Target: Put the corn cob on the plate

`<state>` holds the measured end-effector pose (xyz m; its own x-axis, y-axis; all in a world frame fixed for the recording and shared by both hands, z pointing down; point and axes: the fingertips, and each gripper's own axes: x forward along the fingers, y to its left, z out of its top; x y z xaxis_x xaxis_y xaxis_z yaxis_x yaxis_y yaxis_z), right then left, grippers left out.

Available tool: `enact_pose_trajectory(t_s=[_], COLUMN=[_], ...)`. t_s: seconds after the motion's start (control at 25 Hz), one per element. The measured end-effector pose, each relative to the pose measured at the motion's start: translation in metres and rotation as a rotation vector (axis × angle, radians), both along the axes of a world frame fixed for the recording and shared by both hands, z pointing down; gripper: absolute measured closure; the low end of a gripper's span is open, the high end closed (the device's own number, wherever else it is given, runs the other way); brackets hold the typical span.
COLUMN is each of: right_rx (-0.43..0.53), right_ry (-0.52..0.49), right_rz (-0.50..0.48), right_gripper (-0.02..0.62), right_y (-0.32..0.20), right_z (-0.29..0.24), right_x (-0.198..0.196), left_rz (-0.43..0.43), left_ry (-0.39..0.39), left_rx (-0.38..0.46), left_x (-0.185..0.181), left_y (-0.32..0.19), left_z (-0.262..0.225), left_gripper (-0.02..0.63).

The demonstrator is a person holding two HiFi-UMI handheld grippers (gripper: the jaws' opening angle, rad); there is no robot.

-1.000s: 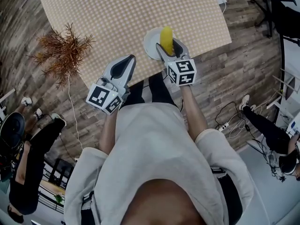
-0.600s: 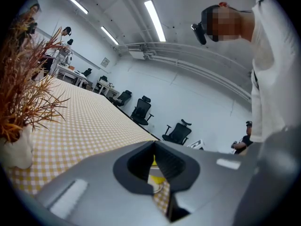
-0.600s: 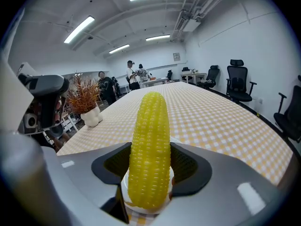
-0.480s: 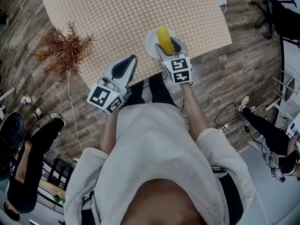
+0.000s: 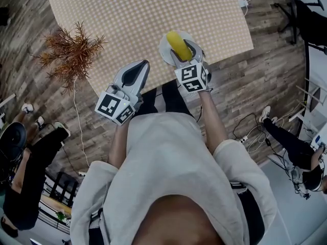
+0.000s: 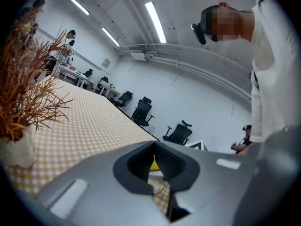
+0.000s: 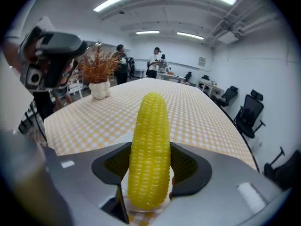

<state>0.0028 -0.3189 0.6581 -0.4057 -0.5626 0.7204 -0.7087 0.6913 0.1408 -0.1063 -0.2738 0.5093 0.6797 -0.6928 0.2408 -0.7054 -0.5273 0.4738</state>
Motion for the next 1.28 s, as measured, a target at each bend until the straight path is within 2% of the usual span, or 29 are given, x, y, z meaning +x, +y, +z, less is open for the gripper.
enact_pose_trajectory(t_s=[0.08,0.28,0.68,1.04,1.28], right_rx=[0.024,0.056,0.143,0.113,0.067], right_ry=[0.067,0.169,0.385,0.431,0.399], right_rz=[-0.063,-0.164,-0.430,-0.521,-0.531], right_gripper=[0.342,0.342,0.342,0.341,0.341], right_y=[0.003,0.007,0.014,0.013,0.009], right_z=[0.002,0.005,0.014,0.023,0.028], right_x=[-0.002,-0.001,-0.005,-0.003,-0.006], left_rz=[-0.002,-0.001,-0.017,-0.025,-0.031], left_ry=[0.000,0.006,0.012,0.015,0.016], left_rx=[-0.001,-0.004,-0.002,0.000,0.004], left_x=[-0.001,0.000,-0.005,-0.005,-0.008], left_y=[0.000,0.001,0.001,0.002,0.002], left_z=[0.001,0.001,0.001,0.002,0.001], left_gripper=[0.598,0.598,0.598,0.598,0.598])
